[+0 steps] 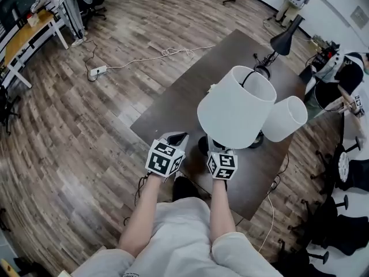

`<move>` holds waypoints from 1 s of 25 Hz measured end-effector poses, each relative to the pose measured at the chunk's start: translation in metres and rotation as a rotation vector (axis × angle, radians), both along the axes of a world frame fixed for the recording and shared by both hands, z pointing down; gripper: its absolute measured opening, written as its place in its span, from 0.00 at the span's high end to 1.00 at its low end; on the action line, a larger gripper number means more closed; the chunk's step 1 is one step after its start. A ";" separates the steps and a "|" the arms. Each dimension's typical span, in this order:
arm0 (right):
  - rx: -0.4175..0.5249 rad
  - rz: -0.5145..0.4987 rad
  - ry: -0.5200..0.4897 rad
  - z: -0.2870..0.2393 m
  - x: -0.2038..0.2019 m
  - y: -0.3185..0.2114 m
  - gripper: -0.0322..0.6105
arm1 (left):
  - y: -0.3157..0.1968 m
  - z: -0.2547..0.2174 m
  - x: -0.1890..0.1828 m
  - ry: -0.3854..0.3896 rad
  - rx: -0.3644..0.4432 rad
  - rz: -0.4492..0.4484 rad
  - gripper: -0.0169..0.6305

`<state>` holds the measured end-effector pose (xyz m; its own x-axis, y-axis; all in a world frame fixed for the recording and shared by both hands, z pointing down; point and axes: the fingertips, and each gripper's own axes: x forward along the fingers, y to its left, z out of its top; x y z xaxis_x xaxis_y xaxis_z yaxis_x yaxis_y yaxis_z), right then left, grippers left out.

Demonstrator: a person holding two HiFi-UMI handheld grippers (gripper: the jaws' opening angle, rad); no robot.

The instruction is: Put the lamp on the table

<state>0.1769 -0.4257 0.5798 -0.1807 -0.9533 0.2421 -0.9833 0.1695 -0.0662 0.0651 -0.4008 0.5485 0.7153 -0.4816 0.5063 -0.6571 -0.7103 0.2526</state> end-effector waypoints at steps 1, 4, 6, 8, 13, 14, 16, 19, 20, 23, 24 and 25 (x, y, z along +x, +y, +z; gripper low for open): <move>0.003 0.002 0.001 0.007 0.002 -0.005 0.67 | -0.001 0.007 0.001 -0.007 -0.006 0.004 0.97; 0.011 0.007 -0.009 0.024 0.006 -0.022 0.67 | -0.009 0.029 0.001 -0.033 -0.023 0.016 0.97; 0.011 0.010 -0.014 0.034 0.006 -0.034 0.67 | -0.014 0.042 -0.001 -0.040 -0.044 0.014 0.97; 0.011 0.014 -0.012 0.042 0.006 -0.043 0.67 | -0.015 0.053 -0.001 -0.036 -0.066 0.013 0.97; 0.009 0.014 0.006 0.063 0.004 -0.063 0.67 | -0.018 0.079 0.002 -0.028 -0.095 0.029 0.97; 0.005 0.013 0.010 0.068 0.004 -0.064 0.67 | -0.016 0.085 0.003 -0.026 -0.105 0.030 0.97; -0.001 0.011 0.016 0.076 0.003 -0.064 0.67 | -0.014 0.094 0.005 -0.023 -0.124 0.033 0.97; 0.016 0.010 0.034 0.081 0.004 -0.070 0.67 | -0.021 0.102 0.008 -0.021 -0.118 0.038 0.97; 0.022 0.011 0.042 0.082 0.004 -0.070 0.67 | -0.021 0.104 0.008 -0.024 -0.119 0.040 0.97; 0.033 0.010 0.057 0.085 -0.001 -0.066 0.67 | -0.017 0.110 0.002 -0.031 -0.142 0.035 0.97; 0.036 0.007 0.063 0.085 -0.002 -0.066 0.67 | -0.017 0.111 0.001 -0.028 -0.146 0.032 0.97; 0.039 0.004 0.070 0.085 -0.003 -0.066 0.67 | -0.018 0.112 0.001 -0.026 -0.149 0.030 0.97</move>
<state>0.1741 -0.4913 0.6648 -0.1604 -0.9631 0.2162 -0.9860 0.1664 0.0096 0.0662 -0.4185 0.6606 0.7138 -0.3783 0.5893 -0.6439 -0.6854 0.3400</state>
